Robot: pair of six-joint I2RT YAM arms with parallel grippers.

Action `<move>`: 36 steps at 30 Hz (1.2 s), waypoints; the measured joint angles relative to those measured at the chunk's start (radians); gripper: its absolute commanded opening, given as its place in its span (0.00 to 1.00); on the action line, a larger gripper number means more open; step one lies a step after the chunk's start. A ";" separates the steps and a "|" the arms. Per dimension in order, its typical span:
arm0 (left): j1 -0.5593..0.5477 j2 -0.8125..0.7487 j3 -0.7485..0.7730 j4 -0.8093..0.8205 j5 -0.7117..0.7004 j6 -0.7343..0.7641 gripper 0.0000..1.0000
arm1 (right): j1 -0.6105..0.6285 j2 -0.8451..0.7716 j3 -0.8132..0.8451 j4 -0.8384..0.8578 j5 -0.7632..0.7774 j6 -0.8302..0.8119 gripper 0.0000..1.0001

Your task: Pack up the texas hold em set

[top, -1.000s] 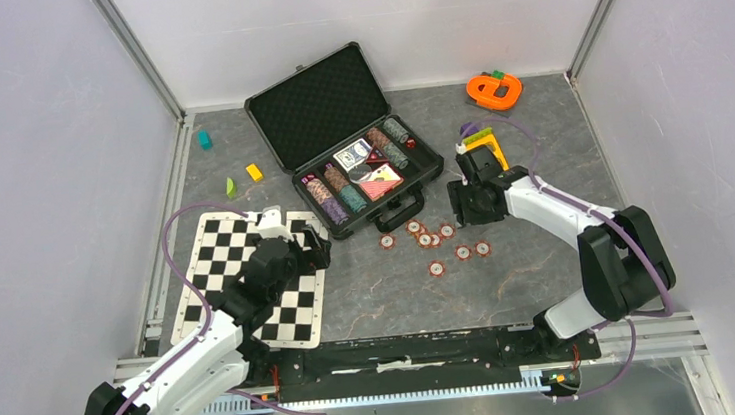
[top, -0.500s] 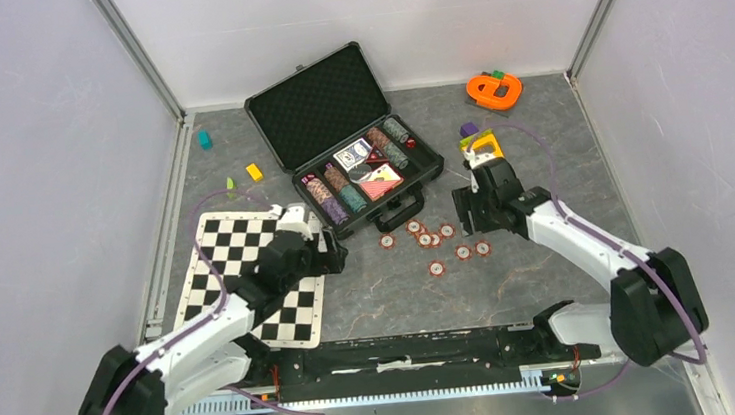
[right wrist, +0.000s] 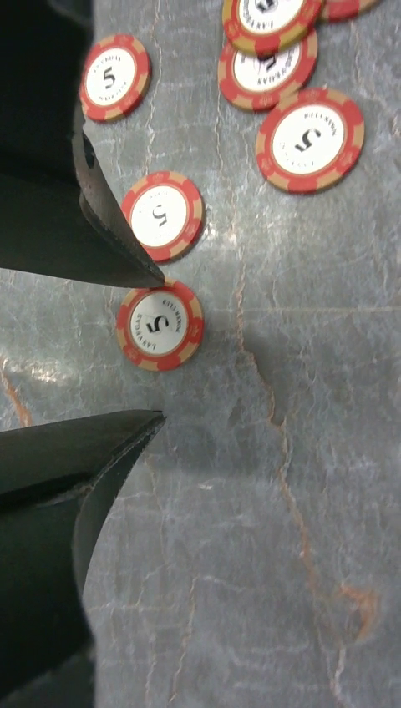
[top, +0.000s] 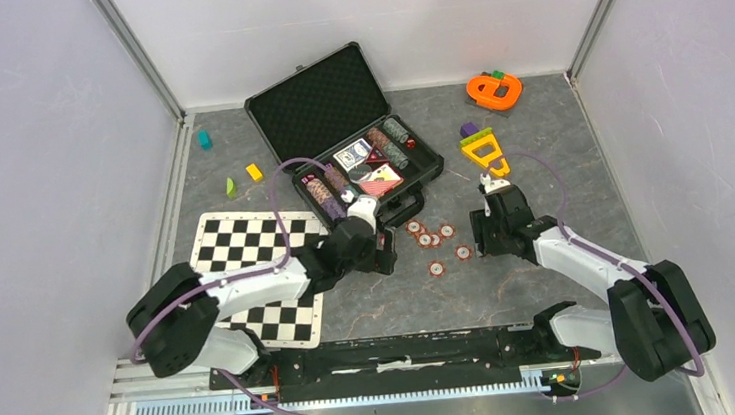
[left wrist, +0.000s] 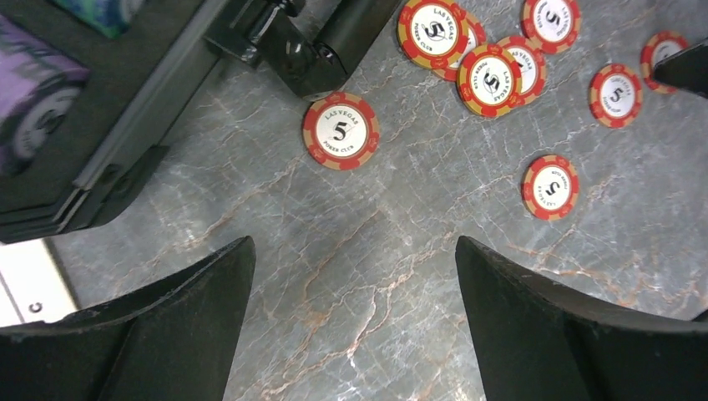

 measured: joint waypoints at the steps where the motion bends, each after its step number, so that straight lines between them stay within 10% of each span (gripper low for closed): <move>1: -0.010 0.026 0.014 -0.002 -0.010 -0.002 0.95 | -0.004 0.000 -0.006 0.016 -0.017 -0.002 0.60; 9: -0.027 0.158 0.103 -0.012 -0.070 -0.018 0.94 | -0.009 0.063 0.007 0.113 -0.121 -0.011 0.47; 23: -0.027 0.263 0.147 -0.020 -0.111 -0.039 0.90 | 0.018 -0.023 -0.089 0.188 -0.451 0.070 0.55; 36: -0.027 0.341 0.199 0.049 -0.135 -0.049 0.71 | 0.018 -0.255 -0.079 -0.007 -0.122 0.094 0.53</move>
